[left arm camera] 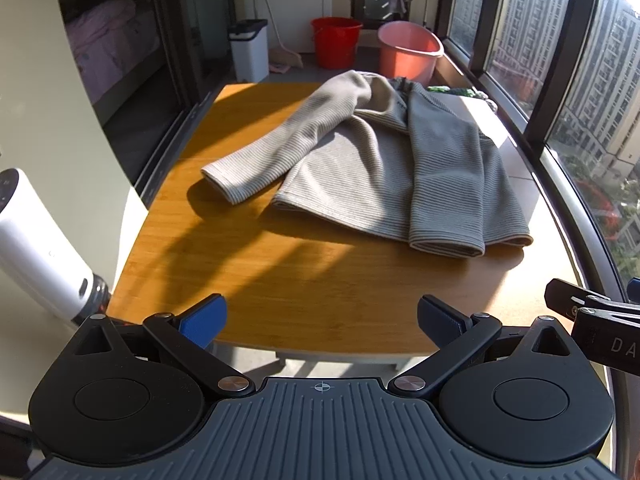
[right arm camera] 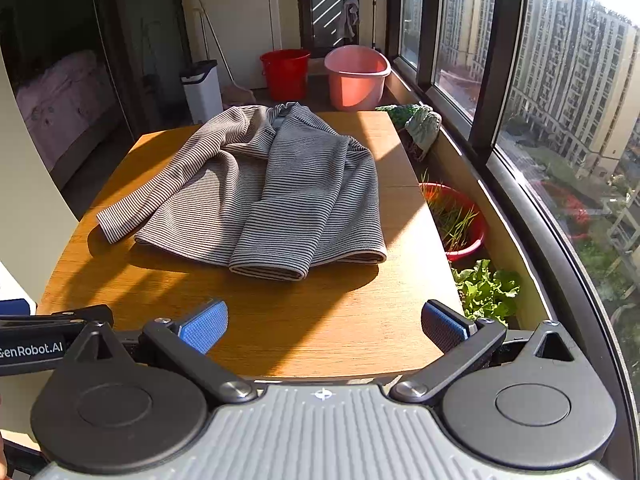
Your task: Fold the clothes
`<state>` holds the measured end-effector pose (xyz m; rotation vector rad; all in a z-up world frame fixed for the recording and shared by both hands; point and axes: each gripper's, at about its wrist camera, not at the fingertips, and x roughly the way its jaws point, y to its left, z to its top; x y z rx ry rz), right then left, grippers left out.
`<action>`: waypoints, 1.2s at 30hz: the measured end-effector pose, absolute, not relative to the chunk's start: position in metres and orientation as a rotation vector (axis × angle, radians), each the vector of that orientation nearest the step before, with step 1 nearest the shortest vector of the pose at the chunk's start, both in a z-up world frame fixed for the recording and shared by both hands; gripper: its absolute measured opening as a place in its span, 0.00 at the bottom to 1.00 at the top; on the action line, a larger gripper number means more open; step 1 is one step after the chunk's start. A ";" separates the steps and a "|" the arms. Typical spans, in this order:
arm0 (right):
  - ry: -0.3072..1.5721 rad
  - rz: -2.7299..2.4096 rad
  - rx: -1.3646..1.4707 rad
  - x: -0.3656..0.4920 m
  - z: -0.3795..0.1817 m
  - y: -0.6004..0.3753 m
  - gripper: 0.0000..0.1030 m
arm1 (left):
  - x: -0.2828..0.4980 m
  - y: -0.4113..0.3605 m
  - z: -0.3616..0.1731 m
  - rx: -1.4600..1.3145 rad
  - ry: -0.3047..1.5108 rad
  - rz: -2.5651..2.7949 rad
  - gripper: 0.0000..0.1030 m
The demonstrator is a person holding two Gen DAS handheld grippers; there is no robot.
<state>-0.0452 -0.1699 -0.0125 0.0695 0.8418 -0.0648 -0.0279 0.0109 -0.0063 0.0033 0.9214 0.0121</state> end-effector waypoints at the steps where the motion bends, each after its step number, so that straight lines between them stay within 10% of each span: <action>1: 0.842 -0.066 0.071 -0.045 -0.013 -0.171 1.00 | -0.029 0.010 -0.007 0.010 0.913 0.010 1.00; 36: 0.863 -0.057 0.093 -0.041 -0.022 -0.170 1.00 | -0.024 0.003 -0.016 0.061 0.921 0.009 1.00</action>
